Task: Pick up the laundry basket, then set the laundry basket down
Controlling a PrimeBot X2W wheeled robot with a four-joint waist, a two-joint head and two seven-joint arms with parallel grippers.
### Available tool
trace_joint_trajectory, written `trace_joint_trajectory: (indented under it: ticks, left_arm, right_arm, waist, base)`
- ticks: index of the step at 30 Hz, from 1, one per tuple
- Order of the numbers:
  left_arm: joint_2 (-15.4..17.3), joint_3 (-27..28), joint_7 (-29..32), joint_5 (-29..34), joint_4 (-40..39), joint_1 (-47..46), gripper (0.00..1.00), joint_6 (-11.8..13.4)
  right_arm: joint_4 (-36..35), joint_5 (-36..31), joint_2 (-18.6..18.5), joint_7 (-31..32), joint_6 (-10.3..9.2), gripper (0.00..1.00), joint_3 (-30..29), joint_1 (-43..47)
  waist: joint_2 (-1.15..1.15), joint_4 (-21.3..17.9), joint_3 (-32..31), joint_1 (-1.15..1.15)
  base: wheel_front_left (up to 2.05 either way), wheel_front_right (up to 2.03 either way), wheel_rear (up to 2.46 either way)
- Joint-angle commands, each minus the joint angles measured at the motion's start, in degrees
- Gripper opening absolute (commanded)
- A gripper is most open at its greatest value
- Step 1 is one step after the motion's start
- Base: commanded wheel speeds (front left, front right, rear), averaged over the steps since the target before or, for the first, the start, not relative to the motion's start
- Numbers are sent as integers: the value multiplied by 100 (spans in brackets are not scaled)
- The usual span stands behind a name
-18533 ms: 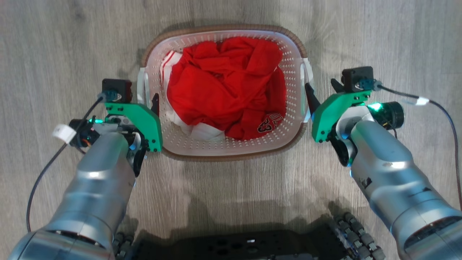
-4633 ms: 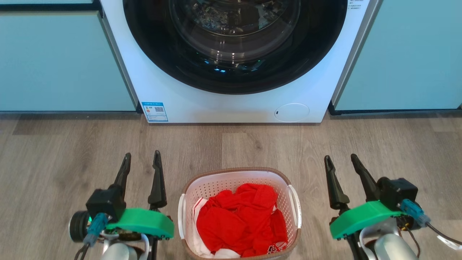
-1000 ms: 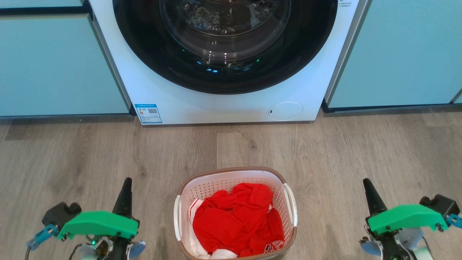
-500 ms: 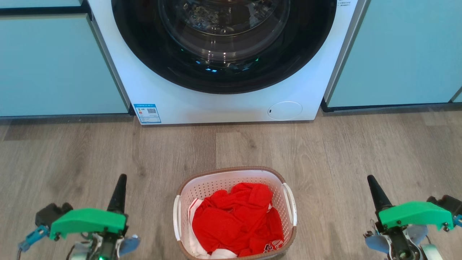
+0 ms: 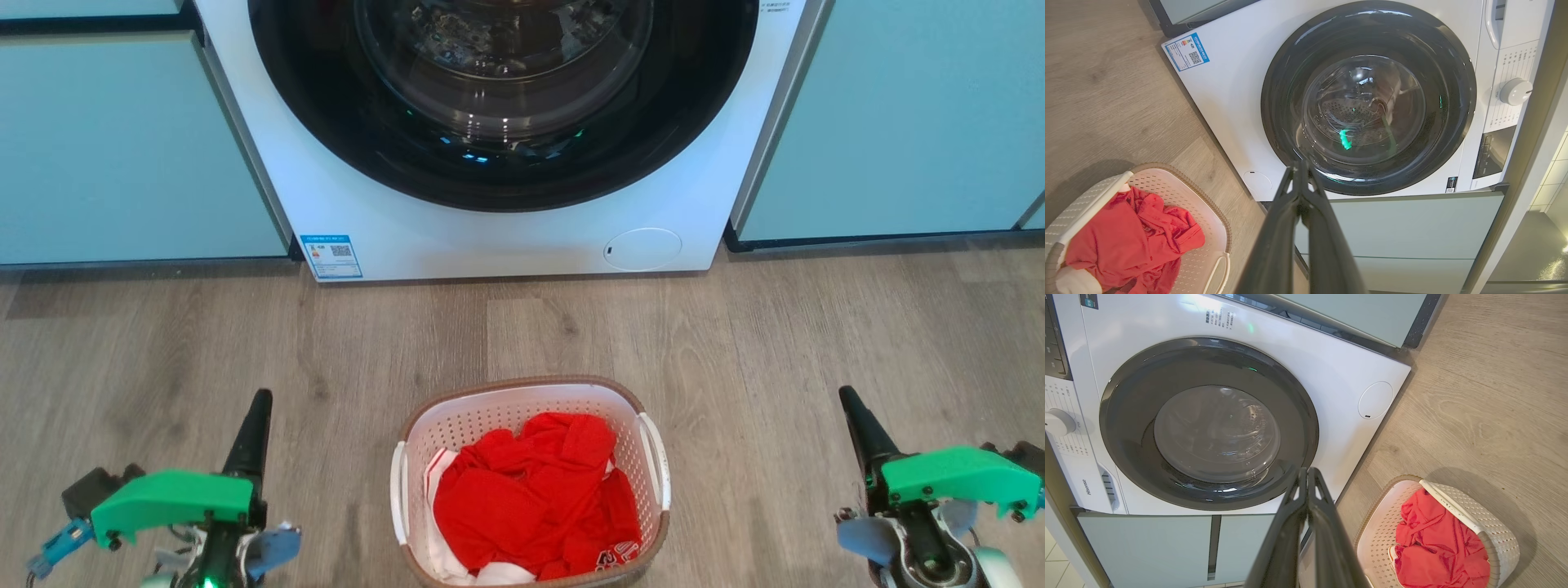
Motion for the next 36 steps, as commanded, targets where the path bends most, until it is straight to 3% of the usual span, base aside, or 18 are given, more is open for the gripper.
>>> trace_joint_trajectory:
  ticks: [1,23,36]
  left_arm:
    - [92,204,46,-149,-141,-388,0,-77]
    - [77,582,427,-1461,-45,-547,0,-288]
    - [55,613,452,-1435,-43,-549,0,-288]
  right_arm:
    - [-183,152,-14,52,28,0,27,-286]
    - [-179,1411,16,424,34,0,-289,-386]
    - [-177,1392,32,442,34,0,-311,-388]
  waist:
    - [0,-2,1,0]
    - [0,-37,15,0]
    - [0,-37,15,0]
  base:
    - [0,0,0]
    - [0,0,0]
    - [0,0,0]
